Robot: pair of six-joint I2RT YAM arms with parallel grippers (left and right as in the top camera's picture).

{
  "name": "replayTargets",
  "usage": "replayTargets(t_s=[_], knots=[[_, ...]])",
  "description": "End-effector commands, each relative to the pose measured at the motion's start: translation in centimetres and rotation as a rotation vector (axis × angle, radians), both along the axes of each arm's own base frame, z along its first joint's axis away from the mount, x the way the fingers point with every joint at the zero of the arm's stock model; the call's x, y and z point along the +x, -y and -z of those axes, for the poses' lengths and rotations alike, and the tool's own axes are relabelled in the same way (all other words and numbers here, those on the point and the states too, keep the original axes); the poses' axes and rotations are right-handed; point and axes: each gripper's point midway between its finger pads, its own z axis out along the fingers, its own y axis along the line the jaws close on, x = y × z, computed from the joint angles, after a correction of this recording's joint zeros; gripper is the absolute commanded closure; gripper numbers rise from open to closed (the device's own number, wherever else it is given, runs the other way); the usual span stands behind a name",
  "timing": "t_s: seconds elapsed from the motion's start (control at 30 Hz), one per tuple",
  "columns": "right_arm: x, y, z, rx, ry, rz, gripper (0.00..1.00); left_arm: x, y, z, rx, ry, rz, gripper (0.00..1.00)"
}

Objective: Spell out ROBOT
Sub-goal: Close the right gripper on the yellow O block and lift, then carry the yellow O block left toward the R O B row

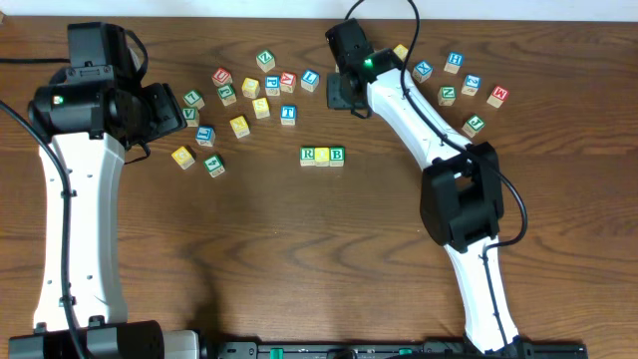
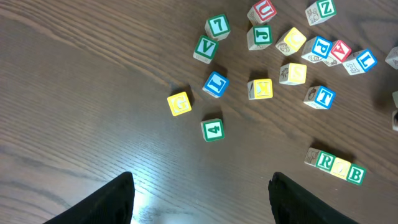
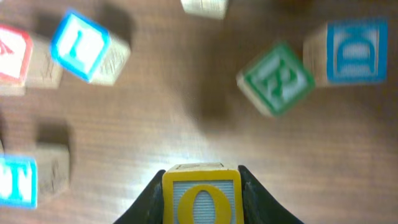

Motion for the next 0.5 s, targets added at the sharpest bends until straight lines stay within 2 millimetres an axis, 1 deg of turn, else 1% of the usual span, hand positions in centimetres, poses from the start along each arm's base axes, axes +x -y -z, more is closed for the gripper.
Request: replayTargets(t_s=[0.0, 0.07, 0.17, 0.23, 0.37, 0.47], knots=[[-1.8, 0.6, -0.5, -0.005, -0.067, -0.029, 0.75, -0.1, -0.2, 0.8, -0.004, -0.022, -0.012, 0.32], [-3.4, 1.4, 0.0, -0.039, -0.138, -0.028, 0.75, -0.1, -0.2, 0.8, -0.004, -0.022, -0.012, 0.32], [-5.0, 2.3, 0.5, -0.073, -0.204, -0.026, 0.76, -0.1, -0.2, 0.8, -0.004, -0.022, -0.012, 0.32], [-5.8, 2.4, 0.9, -0.089, -0.238, -0.029, 0.77, -0.1, -0.2, 0.8, -0.004, -0.022, -0.012, 0.32], [-6.9, 2.6, 1.5, -0.109, -0.278, -0.036, 0.78, -0.1, -0.2, 0.8, -0.004, -0.022, -0.012, 0.32], [-7.6, 3.2, 1.8, -0.123, -0.311, -0.03, 0.78, -0.1, -0.2, 0.8, -0.004, -0.022, -0.012, 0.32]])
